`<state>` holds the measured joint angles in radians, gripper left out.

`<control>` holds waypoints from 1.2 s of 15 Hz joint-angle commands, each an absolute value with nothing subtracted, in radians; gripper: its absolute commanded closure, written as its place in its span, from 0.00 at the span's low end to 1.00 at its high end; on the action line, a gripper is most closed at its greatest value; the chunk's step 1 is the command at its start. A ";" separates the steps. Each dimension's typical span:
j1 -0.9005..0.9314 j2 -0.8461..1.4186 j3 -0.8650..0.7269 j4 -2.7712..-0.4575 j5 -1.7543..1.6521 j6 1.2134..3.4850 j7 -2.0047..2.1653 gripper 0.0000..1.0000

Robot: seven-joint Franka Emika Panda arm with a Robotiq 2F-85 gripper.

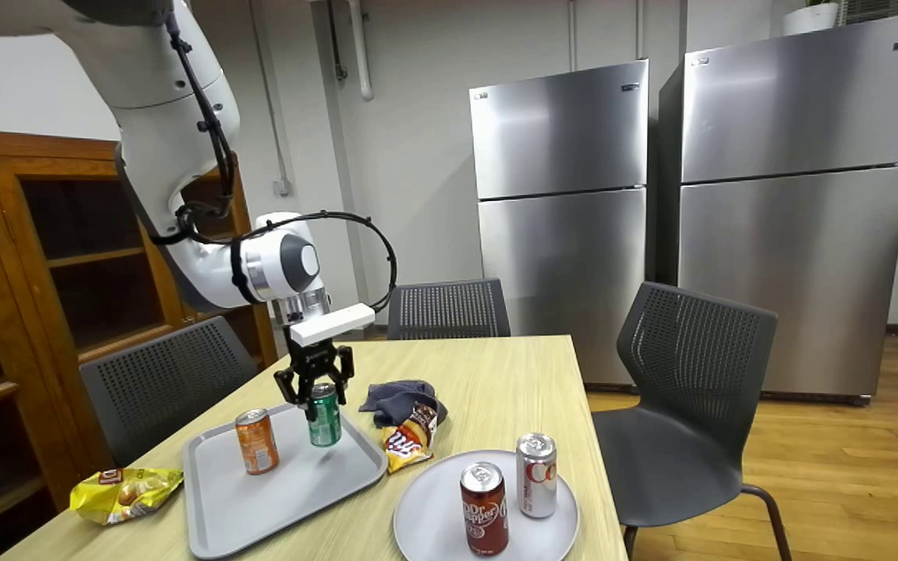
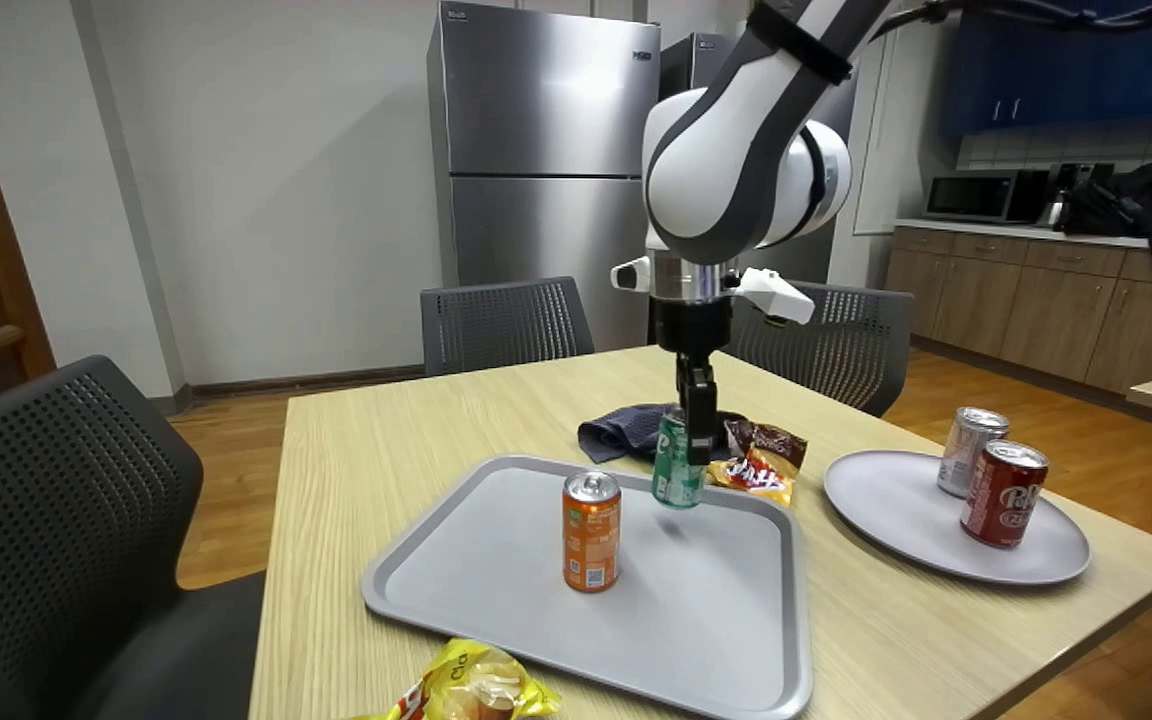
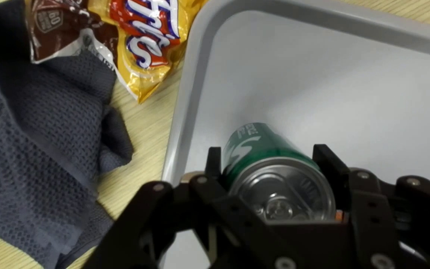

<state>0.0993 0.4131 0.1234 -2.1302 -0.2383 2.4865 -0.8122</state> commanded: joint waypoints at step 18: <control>0.164 0.539 0.130 -1.972 -0.365 2.457 -0.678 0.11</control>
